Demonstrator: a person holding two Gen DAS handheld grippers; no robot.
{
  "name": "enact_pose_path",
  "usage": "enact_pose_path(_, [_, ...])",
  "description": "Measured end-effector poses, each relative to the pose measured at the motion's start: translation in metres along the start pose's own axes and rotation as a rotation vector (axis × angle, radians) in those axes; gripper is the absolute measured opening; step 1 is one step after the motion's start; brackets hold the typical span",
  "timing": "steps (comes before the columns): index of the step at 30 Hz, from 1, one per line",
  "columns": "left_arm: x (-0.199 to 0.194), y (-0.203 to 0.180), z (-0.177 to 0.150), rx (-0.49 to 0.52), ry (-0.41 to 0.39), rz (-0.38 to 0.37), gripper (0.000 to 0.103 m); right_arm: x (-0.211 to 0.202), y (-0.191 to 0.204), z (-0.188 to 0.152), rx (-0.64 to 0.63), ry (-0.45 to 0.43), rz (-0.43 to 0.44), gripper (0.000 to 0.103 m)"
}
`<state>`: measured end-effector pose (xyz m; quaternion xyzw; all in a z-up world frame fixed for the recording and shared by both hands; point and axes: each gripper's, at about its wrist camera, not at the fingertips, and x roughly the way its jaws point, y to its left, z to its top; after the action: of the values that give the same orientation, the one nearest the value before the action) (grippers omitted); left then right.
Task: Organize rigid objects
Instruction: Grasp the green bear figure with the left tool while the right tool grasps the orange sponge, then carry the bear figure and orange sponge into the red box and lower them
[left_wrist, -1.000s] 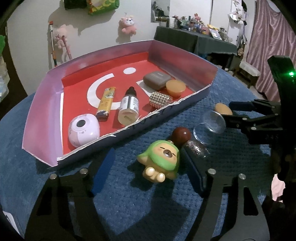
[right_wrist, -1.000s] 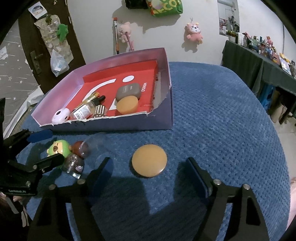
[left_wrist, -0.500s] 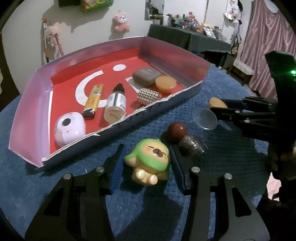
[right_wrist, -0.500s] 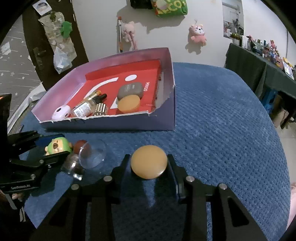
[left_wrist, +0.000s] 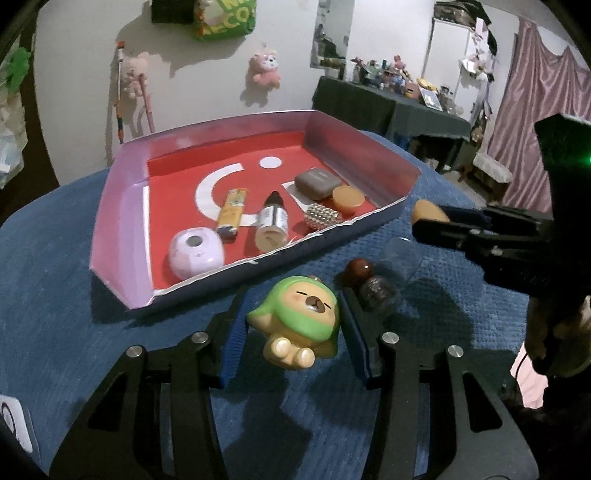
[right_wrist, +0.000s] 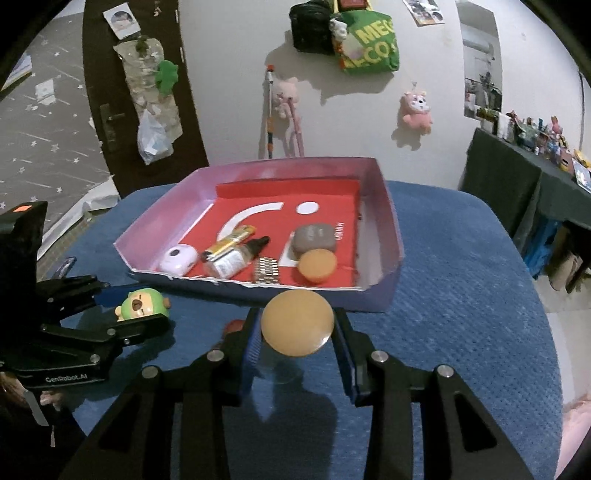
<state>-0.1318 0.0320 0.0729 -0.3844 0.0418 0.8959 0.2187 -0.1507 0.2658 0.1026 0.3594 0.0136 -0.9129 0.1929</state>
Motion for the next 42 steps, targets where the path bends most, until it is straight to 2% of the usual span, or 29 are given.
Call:
enact_pose_path(10, [-0.011, 0.005, -0.005, -0.019, -0.021, 0.001, 0.046, 0.005, 0.025, -0.001, -0.029, 0.014, 0.034, 0.040])
enact_pose_path(30, [-0.025, 0.008, 0.004, -0.024, -0.055, 0.010, 0.046, 0.004, 0.027, -0.003, -0.032, 0.016, 0.034, 0.040])
enact_pose_path(42, [-0.038, 0.026, 0.023, -0.058, -0.086, 0.026, 0.046, -0.004, 0.032, 0.025, -0.054, -0.026, 0.050, 0.040])
